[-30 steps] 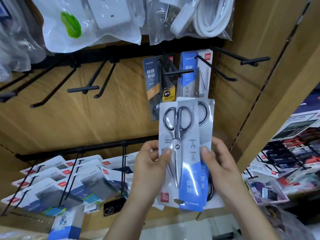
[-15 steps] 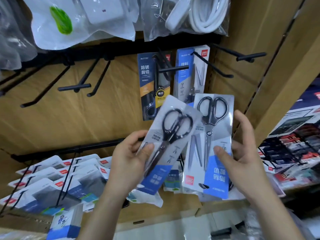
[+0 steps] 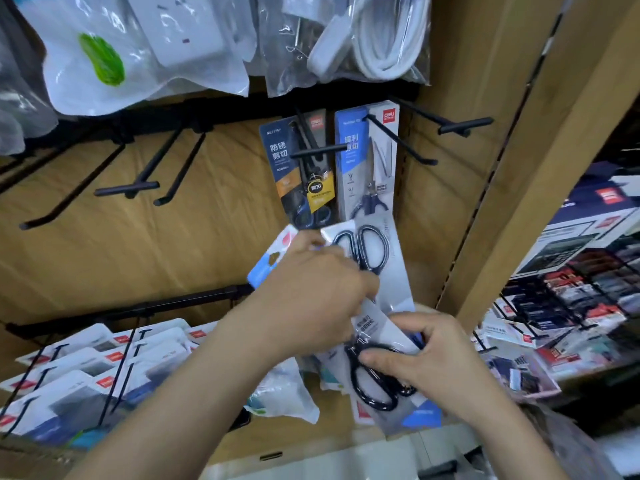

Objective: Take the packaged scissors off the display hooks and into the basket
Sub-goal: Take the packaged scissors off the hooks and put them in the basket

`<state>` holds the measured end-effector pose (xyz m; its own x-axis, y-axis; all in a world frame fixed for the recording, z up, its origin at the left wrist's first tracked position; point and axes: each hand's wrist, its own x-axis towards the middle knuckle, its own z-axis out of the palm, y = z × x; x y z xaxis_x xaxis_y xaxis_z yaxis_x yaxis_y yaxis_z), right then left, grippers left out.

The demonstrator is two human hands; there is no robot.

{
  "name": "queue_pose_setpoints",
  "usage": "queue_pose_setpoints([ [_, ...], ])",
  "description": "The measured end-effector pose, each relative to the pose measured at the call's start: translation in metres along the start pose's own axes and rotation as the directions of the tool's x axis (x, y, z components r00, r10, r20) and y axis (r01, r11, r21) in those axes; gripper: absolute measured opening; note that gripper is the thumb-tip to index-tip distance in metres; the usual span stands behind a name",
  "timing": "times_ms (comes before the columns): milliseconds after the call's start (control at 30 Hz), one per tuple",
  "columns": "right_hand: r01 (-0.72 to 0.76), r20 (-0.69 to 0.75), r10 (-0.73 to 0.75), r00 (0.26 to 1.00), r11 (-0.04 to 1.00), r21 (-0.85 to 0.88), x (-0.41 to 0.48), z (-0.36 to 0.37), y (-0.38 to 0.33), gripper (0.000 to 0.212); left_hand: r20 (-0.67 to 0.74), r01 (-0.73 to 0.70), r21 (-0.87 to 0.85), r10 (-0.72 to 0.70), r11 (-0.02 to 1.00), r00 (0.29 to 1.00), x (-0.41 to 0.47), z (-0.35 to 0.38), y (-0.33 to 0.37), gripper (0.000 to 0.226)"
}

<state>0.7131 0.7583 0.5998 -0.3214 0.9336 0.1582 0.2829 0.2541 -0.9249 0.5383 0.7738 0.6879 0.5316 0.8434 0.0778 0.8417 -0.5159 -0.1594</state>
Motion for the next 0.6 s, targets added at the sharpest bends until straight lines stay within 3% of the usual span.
queue_pose_setpoints([
  [100, -0.008, -0.113, 0.010, 0.993, 1.000, 0.019, -0.003, -0.001, 0.009, 0.021, -0.310, 0.042, -0.025, -0.048, 0.999, 0.949, 0.007, 0.014, -0.002, 0.039],
  [200, -0.027, -0.168, 0.059, 0.984, 0.982, 0.187, -0.009, -0.010, 0.019, 0.041, -0.569, 0.128, -0.392, -0.349, 0.911, 0.745, 0.002, 0.024, -0.003, 0.057],
  [233, -0.022, -0.184, 0.062, 0.981, 0.978, 0.209, -0.011, -0.013, 0.021, 0.051, -0.537, 0.147, -0.573, -0.505, 0.806, 0.676, -0.001, 0.026, -0.002, 0.058],
  [267, -0.014, -0.195, 0.058, 0.979, 0.975, 0.220, -0.013, -0.016, 0.023, 0.057, -0.405, 0.162, -0.758, -0.651, 0.632, 0.642, -0.004, 0.028, -0.001, 0.056],
  [300, -0.008, -0.207, 0.056, 0.977, 0.974, 0.225, -0.014, -0.017, 0.024, 0.059, -0.204, 0.139, -0.918, -0.742, 0.372, 0.639, -0.005, 0.028, 0.001, 0.047],
  [333, 0.001, -0.214, 0.047, 0.976, 0.975, 0.222, -0.015, -0.018, 0.026, 0.059, -0.017, 0.066, -0.994, -0.742, 0.082, 0.671, -0.005, 0.029, 0.003, 0.034],
  [367, 0.006, -0.215, 0.042, 0.976, 0.976, 0.216, -0.016, -0.018, 0.027, 0.058, 0.091, 0.007, -0.993, -0.707, -0.121, 0.702, -0.004, 0.029, 0.004, 0.024],
  [400, 0.006, -0.219, 0.040, 0.975, 0.978, 0.206, -0.015, -0.017, 0.027, 0.056, 0.102, -0.032, -0.983, -0.688, -0.179, 0.719, -0.003, 0.028, 0.004, 0.021],
  [467, 0.004, -0.240, 0.038, 0.970, 0.984, 0.176, -0.016, -0.016, 0.023, 0.045, 0.023, -0.088, -0.988, -0.697, -0.123, 0.716, 0.000, 0.024, 0.007, 0.021],
  [533, 0.017, -0.257, 0.021, 0.966, 0.990, 0.142, -0.018, -0.017, 0.020, 0.022, -0.051, -0.140, -0.988, -0.706, -0.069, 0.707, 0.002, 0.020, 0.007, 0.021],
  [600, 0.022, -0.266, 0.005, 0.964, 0.995, 0.099, -0.020, -0.021, 0.017, 0.019, -0.085, -0.172, -0.984, -0.723, -0.048, 0.686, 0.001, 0.018, 0.004, 0.021],
])
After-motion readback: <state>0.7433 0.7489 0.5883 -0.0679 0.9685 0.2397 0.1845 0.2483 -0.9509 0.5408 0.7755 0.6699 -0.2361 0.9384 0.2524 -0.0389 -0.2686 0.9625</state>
